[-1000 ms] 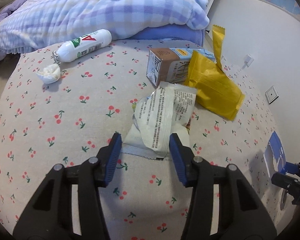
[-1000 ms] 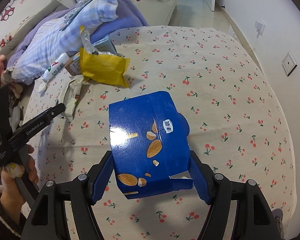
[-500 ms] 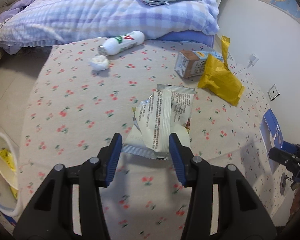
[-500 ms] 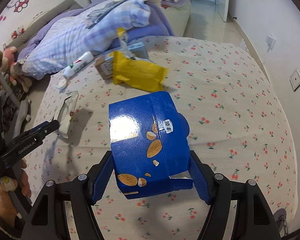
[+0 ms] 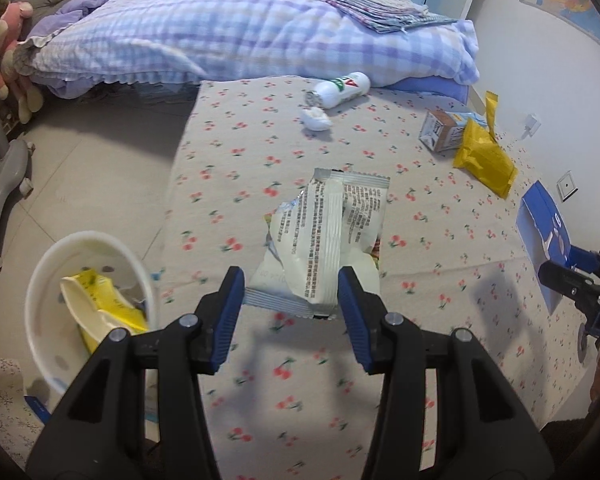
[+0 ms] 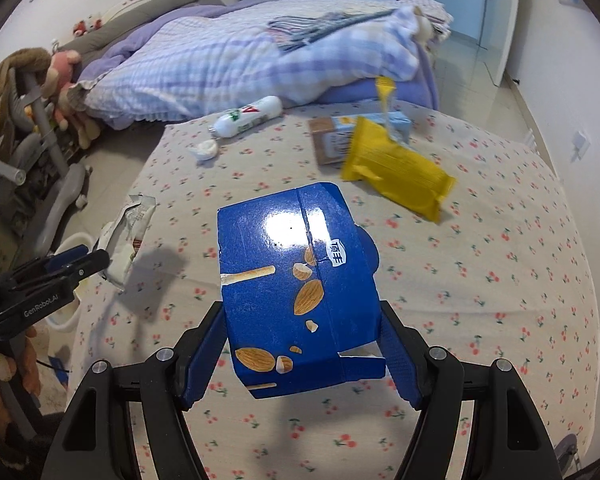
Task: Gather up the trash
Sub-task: 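Drop the white wrapper into the wastebasket with the left tool while the right tool drops the blue box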
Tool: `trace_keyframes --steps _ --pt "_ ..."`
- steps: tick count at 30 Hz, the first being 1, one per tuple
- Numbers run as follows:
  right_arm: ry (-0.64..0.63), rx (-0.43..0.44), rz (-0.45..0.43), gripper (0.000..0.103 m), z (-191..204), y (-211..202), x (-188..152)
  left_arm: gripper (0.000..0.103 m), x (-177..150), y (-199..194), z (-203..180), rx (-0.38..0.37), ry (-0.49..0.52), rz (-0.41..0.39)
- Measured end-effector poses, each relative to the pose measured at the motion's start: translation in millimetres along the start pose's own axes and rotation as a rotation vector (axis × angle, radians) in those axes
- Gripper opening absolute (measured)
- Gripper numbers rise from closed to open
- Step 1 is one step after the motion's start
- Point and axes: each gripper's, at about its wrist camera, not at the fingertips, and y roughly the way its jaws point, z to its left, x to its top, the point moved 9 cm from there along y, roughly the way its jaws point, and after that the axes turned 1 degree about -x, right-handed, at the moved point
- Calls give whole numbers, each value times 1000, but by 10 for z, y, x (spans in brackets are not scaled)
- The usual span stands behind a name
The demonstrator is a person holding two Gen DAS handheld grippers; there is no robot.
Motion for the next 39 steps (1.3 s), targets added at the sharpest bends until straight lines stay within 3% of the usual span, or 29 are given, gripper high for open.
trace_keyframes --steps 28,30,32,39 --pt "-229 134 31 74 1974 384 58 51 -615 -462 1780 188 -193 28" --pt "-239 148 32 74 2114 408 51 59 -645 -477 1915 233 -213 33" --pt "-248 160 34 74 2228 438 57 86 -684 -487 2029 277 -235 50" --pt "-270 203 41 74 2681 545 46 86 -835 -585 2313 293 -317 60"
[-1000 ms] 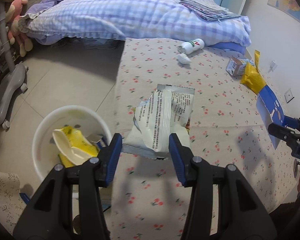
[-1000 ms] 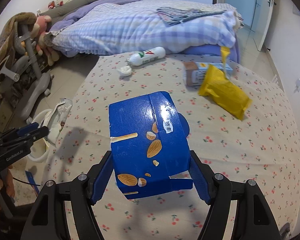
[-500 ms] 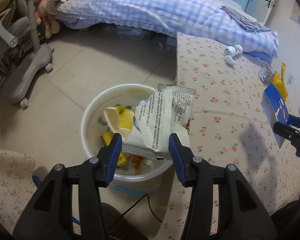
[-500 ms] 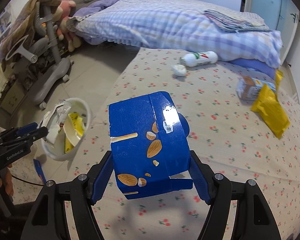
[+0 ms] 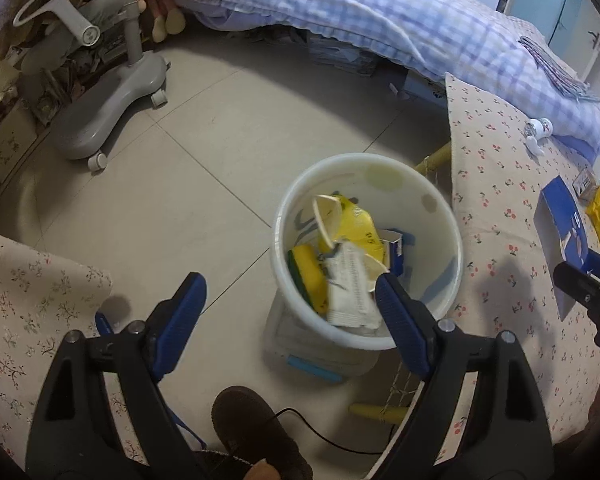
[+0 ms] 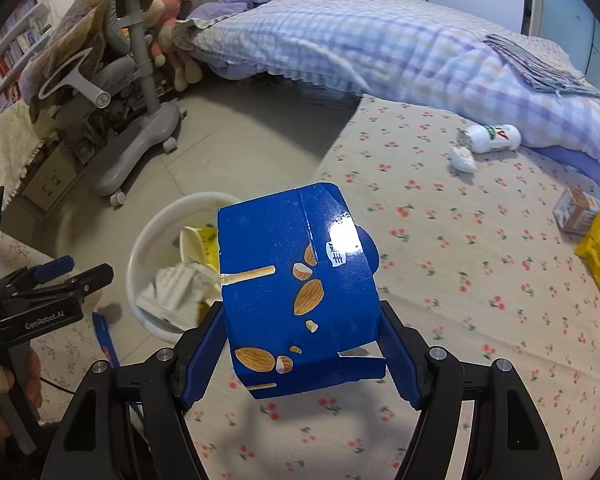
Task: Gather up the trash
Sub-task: 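Drop the white wrapper into the wastebasket with the left tool while the right tool drops the blue box, then grasp the yellow snack bag with the right tool while the left tool grasps the crumpled tissue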
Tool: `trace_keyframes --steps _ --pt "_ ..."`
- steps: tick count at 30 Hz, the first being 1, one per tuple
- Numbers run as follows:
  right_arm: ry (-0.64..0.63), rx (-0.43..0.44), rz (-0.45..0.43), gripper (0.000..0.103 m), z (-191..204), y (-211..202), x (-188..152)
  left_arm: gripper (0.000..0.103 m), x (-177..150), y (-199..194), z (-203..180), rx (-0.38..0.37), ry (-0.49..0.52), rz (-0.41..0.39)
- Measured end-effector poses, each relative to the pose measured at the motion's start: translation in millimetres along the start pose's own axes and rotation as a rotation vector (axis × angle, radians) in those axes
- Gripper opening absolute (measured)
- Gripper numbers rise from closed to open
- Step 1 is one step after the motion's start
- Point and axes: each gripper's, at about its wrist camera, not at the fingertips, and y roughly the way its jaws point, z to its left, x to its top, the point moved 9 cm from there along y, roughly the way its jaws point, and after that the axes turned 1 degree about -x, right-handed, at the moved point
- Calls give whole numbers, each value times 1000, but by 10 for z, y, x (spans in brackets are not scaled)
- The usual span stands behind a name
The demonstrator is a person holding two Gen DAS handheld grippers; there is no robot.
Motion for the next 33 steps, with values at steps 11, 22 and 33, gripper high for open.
trace_keyframes --steps 11,22,33 --pt "-46 45 12 75 526 311 71 87 -61 1 401 20 -51 16" --pt "-110 34 -40 88 753 324 144 87 -61 -29 476 -8 -73 16" --pt "-42 18 -67 88 325 3 129 87 -32 -111 165 -51 -57 15"
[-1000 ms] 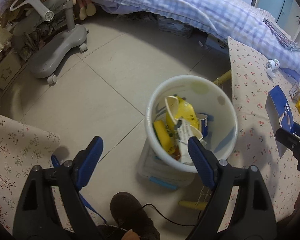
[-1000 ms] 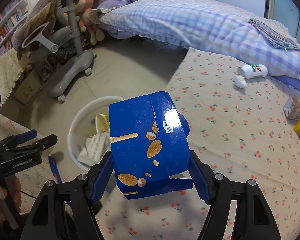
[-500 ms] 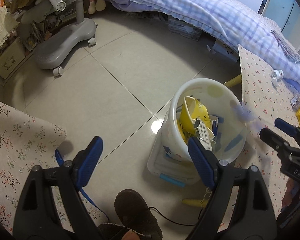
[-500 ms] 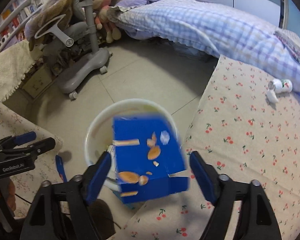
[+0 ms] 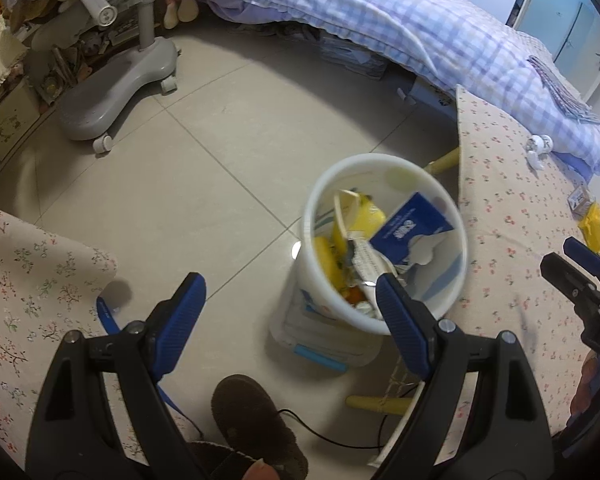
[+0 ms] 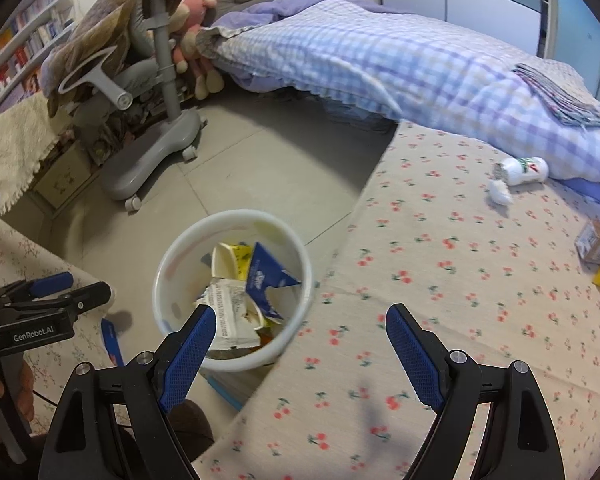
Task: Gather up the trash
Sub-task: 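Grasp the yellow snack bag with the right tool while the left tool grasps the crumpled tissue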
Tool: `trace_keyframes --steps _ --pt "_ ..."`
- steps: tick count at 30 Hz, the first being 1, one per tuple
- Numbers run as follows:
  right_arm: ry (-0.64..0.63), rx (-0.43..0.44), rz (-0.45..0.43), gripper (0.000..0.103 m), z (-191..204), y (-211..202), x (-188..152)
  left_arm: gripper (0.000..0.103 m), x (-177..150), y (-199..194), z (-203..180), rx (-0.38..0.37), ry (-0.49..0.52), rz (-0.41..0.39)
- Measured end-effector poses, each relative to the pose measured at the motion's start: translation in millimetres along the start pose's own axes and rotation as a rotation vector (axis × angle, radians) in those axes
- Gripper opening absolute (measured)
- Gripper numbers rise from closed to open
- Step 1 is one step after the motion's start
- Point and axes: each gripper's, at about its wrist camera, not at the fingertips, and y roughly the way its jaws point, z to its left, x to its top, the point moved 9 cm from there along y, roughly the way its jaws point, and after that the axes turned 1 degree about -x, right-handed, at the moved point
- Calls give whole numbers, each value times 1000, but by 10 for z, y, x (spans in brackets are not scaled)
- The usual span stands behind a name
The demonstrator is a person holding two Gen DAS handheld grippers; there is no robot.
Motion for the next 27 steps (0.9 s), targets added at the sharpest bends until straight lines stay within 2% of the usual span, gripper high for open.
trace_keyframes --steps 6,8,16,20,27 --pt "35 -38 -22 88 -382 -250 -9 89 28 -16 -329 -30 33 1" --pt "47 -53 -26 88 -521 -334 -21 95 28 -17 -462 -38 50 3" --pt "150 -122 -56 88 -1320 -689 -47 98 12 50 -901 -42 108 23" --pt "236 -156 -71 89 -1841 -863 -75 98 20 88 -1144 -56 121 32" --pt "480 -195 -70 89 -2832 -1050 -302 98 65 225 -1708 -100 134 50"
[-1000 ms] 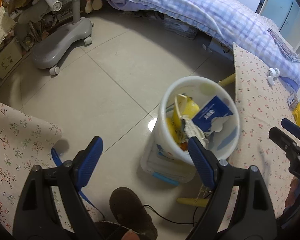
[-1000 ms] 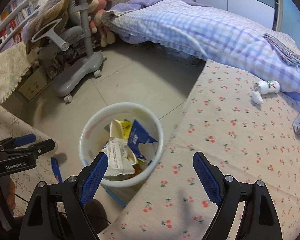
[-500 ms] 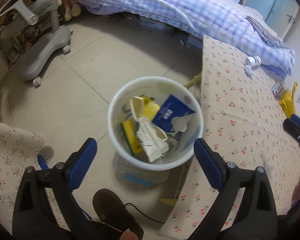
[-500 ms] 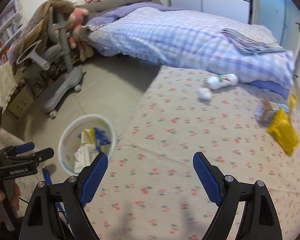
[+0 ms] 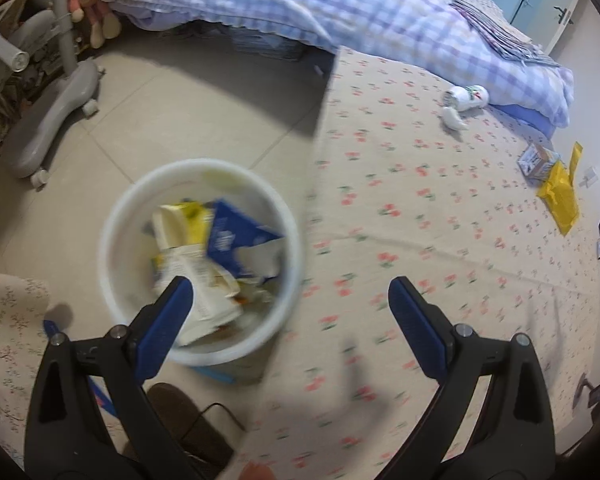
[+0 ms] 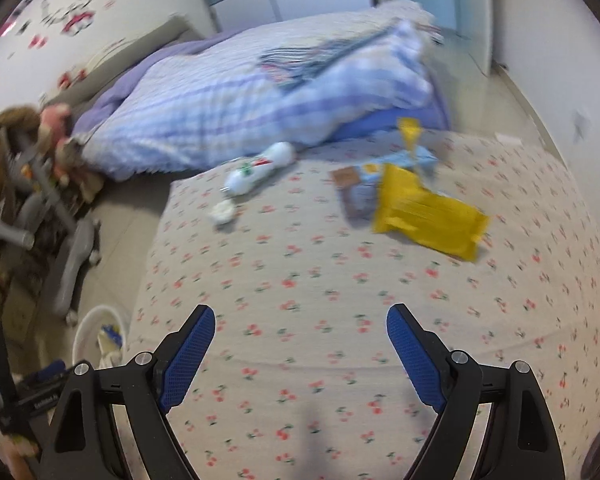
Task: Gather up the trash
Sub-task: 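Grasp the yellow snack bag with the right tool while the left tool grasps the crumpled tissue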
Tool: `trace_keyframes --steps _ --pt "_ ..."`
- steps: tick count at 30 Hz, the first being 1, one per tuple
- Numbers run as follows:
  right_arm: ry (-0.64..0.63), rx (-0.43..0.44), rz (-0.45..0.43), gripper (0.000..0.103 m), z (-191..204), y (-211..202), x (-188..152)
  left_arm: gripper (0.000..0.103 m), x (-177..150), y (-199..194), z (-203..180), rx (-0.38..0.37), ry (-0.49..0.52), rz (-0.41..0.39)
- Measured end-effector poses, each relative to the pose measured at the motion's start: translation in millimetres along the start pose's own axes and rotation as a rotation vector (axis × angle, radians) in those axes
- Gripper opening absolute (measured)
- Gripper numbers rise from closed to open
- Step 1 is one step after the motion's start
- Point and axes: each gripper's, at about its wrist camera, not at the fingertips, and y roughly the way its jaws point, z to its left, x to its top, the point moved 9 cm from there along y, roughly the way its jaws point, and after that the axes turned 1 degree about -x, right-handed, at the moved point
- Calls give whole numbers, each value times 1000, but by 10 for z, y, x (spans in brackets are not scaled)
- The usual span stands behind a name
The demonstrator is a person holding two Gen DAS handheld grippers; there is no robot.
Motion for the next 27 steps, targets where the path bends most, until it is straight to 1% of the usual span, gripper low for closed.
trace_keyframes --steps 3,5,8,9,12,13,15,17,18,22,23,25,27 --pt "70 -58 3 89 -454 60 151 98 67 78 -280 -25 14 1" --pt "74 -91 -1 89 -689 99 287 98 107 112 -438 -41 19 -4" --pt "71 -161 -45 89 -1063 172 516 98 171 160 -662 -74 30 -11" --pt "81 -167 -51 89 -1152 207 545 98 206 181 -748 -82 41 -16" --pt "127 -98 -31 89 -1342 437 594 98 324 241 -922 -85 80 -38" --pt "138 -82 -26 89 -1377 499 597 98 360 263 -958 -86 87 -45" --pt "154 -63 -13 89 -1458 657 598 98 469 352 -1026 -111 83 -60" --pt "155 -47 -16 89 -1492 769 606 98 573 455 -1063 -136 67 -77" --pt "154 -37 -19 89 -1506 815 610 98 643 523 -1095 -162 65 -91" --pt "132 1 -34 89 -1502 936 619 98 880 760 -1211 -153 100 -138" --pt "124 12 -42 88 -1501 953 627 98 949 809 -1271 -170 116 -157" --pt "114 27 -53 87 -1512 973 641 97 1064 868 -1376 -192 132 -185" --pt "106 51 -60 80 -1510 997 657 94 1179 934 -1503 -217 143 -205"
